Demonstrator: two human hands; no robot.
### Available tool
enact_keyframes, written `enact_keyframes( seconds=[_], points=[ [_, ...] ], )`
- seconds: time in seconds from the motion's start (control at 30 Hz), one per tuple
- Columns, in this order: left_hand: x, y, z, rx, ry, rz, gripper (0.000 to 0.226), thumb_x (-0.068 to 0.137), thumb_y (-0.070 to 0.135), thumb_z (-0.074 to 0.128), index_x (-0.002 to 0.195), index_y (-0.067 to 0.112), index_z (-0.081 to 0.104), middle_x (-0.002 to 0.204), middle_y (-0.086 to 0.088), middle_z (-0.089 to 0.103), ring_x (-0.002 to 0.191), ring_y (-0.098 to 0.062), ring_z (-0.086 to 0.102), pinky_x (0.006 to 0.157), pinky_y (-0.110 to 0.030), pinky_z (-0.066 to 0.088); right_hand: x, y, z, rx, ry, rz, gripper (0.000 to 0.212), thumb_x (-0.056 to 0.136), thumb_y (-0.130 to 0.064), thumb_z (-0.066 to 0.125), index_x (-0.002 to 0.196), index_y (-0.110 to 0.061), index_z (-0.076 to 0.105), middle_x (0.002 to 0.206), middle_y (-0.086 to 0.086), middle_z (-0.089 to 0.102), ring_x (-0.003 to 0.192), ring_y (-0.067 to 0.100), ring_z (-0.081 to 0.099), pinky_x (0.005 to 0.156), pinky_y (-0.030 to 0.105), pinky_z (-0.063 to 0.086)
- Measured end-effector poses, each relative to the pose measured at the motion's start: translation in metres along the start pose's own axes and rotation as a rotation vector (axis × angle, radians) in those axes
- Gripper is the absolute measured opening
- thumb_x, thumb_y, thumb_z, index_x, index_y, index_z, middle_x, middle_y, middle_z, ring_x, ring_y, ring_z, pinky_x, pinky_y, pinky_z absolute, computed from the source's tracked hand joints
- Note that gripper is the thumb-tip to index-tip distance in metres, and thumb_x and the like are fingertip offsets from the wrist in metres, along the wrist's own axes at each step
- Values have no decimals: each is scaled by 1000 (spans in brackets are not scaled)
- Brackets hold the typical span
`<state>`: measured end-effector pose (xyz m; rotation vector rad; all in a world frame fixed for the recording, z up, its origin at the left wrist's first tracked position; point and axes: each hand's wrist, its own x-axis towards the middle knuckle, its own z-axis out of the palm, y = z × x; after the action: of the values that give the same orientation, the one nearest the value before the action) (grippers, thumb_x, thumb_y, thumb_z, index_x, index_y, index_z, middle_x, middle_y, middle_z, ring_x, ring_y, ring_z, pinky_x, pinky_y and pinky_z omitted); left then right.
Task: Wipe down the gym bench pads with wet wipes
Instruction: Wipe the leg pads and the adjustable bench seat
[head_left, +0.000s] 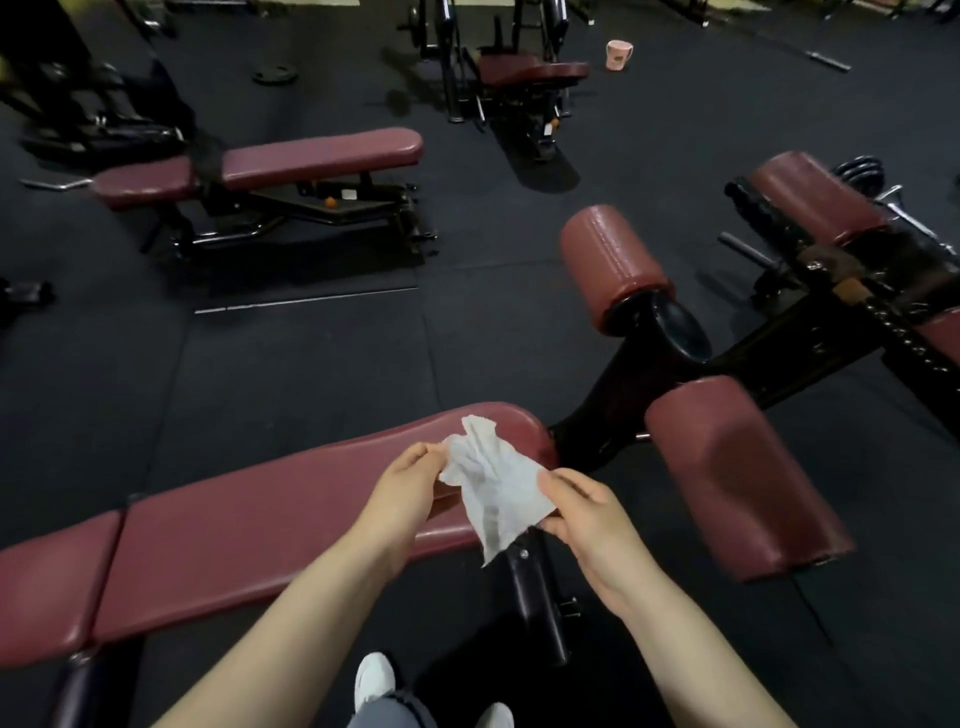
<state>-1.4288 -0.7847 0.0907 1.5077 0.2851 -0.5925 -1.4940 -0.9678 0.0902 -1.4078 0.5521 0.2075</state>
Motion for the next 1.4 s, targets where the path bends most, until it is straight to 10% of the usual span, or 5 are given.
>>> enact_keyframes(
  seconds=[0.27, 0.53, 0.8, 1.2, 1.4],
  points=[
    [19, 6, -72, -6, 58, 29, 24, 103, 22, 45, 99, 5, 61, 92, -13, 71, 85, -20, 66, 90, -42, 55, 32, 3, 65, 338, -110, 89, 17, 89, -10, 65, 104, -3, 61, 110, 22, 64, 95, 33, 67, 89, 49, 55],
    [41, 28, -125, 54, -84, 35, 16, 100, 21, 54, 108, 11, 62, 93, -9, 72, 81, -17, 69, 75, -28, 58, 57, -2, 117, -92, 18, 4, 27, 84, -4, 65, 99, -27, 68, 96, 4, 72, 75, 19, 69, 65, 33, 53],
    [52, 32, -142, 111, -284, 122, 32, 94, -5, 51, 115, 16, 64, 96, -7, 67, 89, -20, 68, 83, -31, 56, 59, 10, 146, -328, -79, 28, 30, 91, -39, 64, 118, -26, 63, 110, -16, 69, 106, -6, 60, 84, 8, 43],
    [77, 33, -121, 414, -238, 242, 32, 95, 0, 52, 108, 26, 65, 93, 0, 70, 71, -9, 64, 69, -28, 56, 71, 24, 128, -231, -146, 5, 15, 94, -16, 63, 102, -8, 72, 97, 12, 74, 86, 19, 68, 80, 37, 53],
    [93, 9, -104, 836, -106, 556, 42, 92, 21, 61, 131, 32, 50, 127, 21, 47, 118, 4, 46, 101, -17, 39, 81, 27, 110, -339, -110, 20, 43, 78, -36, 67, 117, -21, 61, 110, 3, 70, 101, 18, 67, 95, 44, 52]
  ],
)
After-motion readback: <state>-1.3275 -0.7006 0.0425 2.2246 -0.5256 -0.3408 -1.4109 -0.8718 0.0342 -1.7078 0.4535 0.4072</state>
